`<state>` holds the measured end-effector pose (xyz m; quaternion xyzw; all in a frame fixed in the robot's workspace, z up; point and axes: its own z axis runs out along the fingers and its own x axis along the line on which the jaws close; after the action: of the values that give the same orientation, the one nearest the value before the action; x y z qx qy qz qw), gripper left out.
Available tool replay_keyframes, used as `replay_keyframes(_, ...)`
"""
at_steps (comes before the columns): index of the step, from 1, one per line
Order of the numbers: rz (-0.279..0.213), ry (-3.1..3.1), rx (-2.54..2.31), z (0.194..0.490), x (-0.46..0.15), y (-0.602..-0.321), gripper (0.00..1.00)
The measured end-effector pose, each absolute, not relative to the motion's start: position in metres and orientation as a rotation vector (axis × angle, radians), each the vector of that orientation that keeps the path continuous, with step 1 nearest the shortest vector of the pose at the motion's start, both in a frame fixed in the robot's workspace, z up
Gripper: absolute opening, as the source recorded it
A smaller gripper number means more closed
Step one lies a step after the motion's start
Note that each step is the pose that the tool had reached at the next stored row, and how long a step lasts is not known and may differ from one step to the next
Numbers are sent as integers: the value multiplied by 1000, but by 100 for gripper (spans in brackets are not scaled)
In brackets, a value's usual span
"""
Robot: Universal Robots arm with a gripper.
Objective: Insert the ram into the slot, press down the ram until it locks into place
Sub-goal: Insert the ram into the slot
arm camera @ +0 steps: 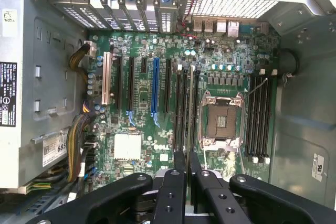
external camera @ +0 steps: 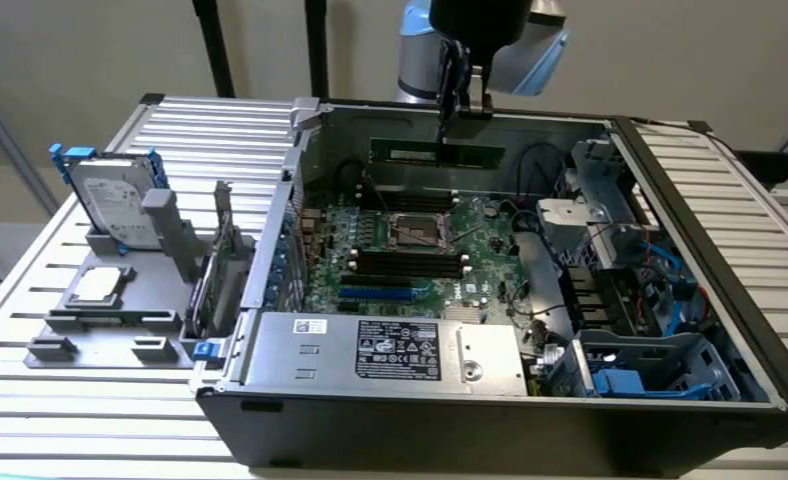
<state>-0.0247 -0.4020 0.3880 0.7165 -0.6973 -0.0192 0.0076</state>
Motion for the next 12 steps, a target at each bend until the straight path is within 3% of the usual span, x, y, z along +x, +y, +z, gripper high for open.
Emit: replay_keyframes(12,-59,-2180,2240,371,-28,-402,14)
